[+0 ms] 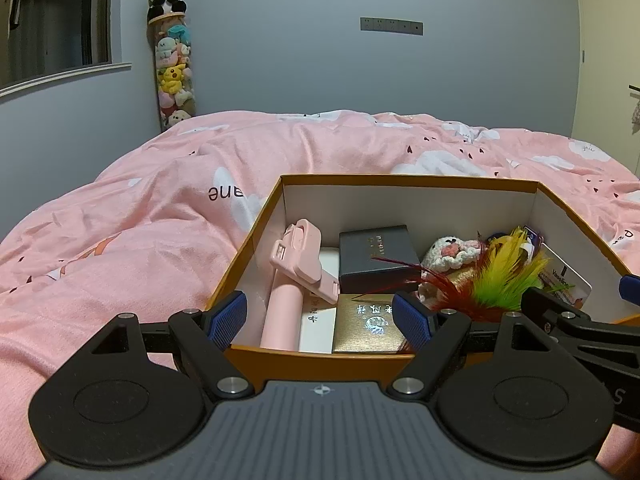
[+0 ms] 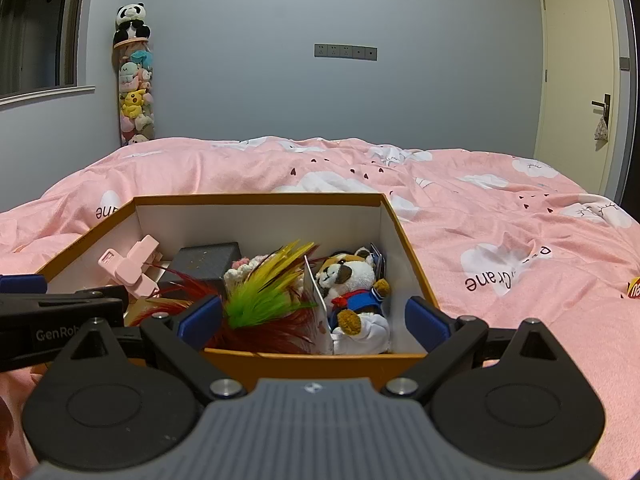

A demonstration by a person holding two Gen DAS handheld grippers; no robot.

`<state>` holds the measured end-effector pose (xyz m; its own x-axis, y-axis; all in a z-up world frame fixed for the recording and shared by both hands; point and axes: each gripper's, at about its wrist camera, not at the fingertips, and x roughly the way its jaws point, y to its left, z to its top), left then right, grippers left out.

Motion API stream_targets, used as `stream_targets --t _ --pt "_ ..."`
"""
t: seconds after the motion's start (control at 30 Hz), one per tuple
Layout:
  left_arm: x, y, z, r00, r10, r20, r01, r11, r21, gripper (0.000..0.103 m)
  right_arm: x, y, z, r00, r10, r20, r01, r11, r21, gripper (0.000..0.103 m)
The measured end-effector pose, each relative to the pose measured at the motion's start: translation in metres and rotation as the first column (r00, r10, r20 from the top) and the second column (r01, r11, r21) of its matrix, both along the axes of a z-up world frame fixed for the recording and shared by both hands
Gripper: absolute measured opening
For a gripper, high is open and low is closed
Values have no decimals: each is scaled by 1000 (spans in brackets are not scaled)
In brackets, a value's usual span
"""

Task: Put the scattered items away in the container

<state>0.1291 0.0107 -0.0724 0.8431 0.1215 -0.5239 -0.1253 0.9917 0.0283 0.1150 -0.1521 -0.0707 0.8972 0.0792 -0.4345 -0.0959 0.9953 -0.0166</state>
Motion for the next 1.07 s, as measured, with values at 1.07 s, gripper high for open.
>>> stream_targets --t 1.07 --pt "2 0 1 1000 -3 -10 3 1000 -4 94 -1 0 -1 1000 -3 3 3 1000 0 99"
